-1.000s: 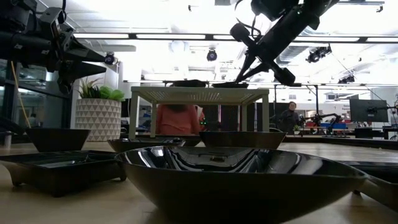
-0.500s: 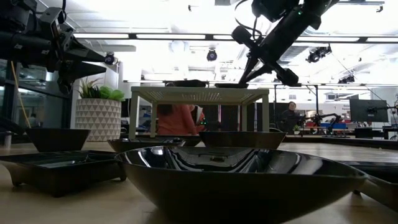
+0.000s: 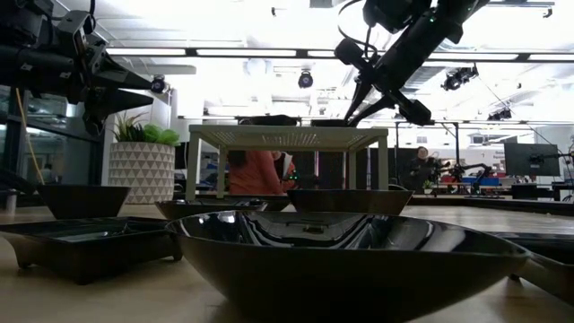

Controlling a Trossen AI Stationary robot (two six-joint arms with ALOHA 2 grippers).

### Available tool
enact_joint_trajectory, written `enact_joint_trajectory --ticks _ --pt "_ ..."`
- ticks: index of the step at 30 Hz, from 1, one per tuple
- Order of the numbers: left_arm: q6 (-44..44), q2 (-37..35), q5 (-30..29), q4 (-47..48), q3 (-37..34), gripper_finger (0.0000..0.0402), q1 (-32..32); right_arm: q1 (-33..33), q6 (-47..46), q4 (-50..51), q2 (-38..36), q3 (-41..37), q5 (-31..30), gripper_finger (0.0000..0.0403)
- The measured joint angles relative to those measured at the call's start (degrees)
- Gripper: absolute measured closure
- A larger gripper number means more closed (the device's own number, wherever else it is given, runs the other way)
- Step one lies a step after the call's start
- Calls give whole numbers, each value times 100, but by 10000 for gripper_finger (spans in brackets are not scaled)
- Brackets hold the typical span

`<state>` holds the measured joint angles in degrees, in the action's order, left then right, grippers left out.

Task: Pick & Place Mini shaped plates
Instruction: Put the square plate on the shelf, then stack the distorted square plate on top of the distorted square plate on the shelf

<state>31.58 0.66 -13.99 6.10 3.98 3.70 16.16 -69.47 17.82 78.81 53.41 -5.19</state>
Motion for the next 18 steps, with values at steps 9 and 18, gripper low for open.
enact_joint_trajectory --ticks 9,18 --pt "1 -1 0 -1 -1 268 1 0 53 -4 0 0 48 340" --pt "-1 -2 1 -1 -1 268 2 -4 295 -72 -115 0 116 316"
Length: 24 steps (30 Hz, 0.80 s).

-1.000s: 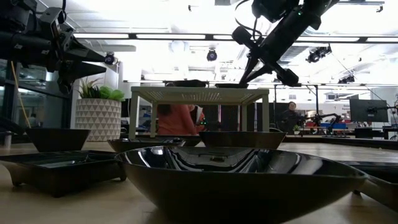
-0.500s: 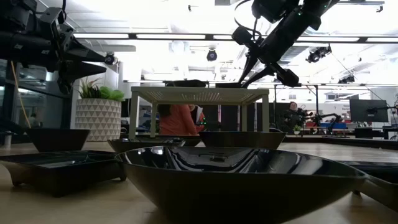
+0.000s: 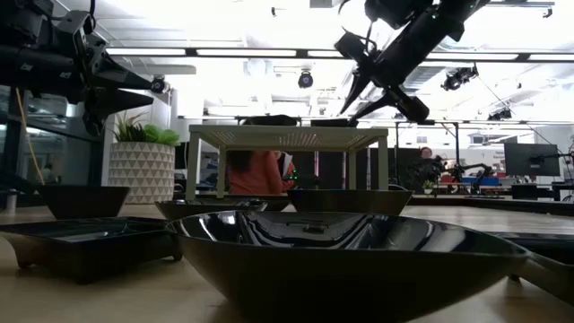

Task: Pick & Place Mini shaped plates
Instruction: Stack the distorted square plate on top of the distorted square plate on the shelf

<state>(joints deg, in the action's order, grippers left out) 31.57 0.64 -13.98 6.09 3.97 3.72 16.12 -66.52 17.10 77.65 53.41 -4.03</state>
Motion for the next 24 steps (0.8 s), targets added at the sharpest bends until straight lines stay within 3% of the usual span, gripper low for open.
enact_joint_trajectory --ticks 8,24 --pt "1 1 0 1 0 268 -1 -210 237 261 -354 0 48 296" --pt "0 0 0 0 0 268 -2 -1417 155 1148 -468 0 30 294"
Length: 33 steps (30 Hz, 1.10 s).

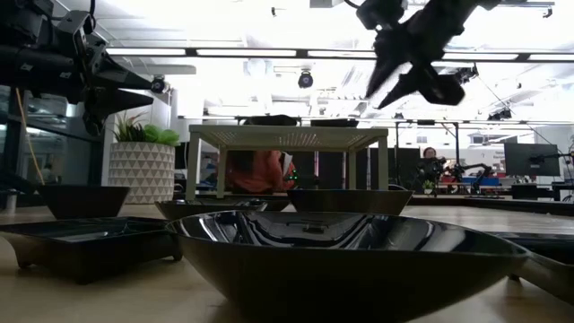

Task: Pick & Place Mini shaped plates
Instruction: Stack the distorted square plate on top of the distorted square plate on the shelf

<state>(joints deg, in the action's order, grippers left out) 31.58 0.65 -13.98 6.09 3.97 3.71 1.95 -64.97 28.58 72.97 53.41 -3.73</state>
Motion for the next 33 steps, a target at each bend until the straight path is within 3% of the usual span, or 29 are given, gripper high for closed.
enact_joint_trajectory --ticks 10,21,33 --pt "0 2 -2 1 1 268 1 -827 -249 917 219 0 -368 294" --pt "1 2 0 1 0 268 1 -1251 -363 754 1049 0 16 260" --pt "2 2 -2 2 2 268 0 -1376 -268 -122 1997 66 459 256"
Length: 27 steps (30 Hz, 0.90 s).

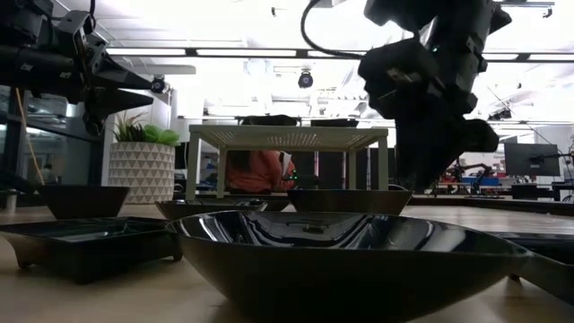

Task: Pick & Place Mini shaped plates
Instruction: Stack the distorted square plate on top of the distorted square plate on the shelf

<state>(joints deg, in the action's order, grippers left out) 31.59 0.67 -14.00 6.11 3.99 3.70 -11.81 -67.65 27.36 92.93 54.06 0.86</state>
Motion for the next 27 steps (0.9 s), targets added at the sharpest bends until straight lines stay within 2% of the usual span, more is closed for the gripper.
enact_joint_trajectory --ticks 20,27 --pt "-1 -1 2 0 -2 268 1 74 741 22 951 856 -17 257" --pt "-2 -1 2 0 -2 268 2 105 775 59 961 861 -12 258"
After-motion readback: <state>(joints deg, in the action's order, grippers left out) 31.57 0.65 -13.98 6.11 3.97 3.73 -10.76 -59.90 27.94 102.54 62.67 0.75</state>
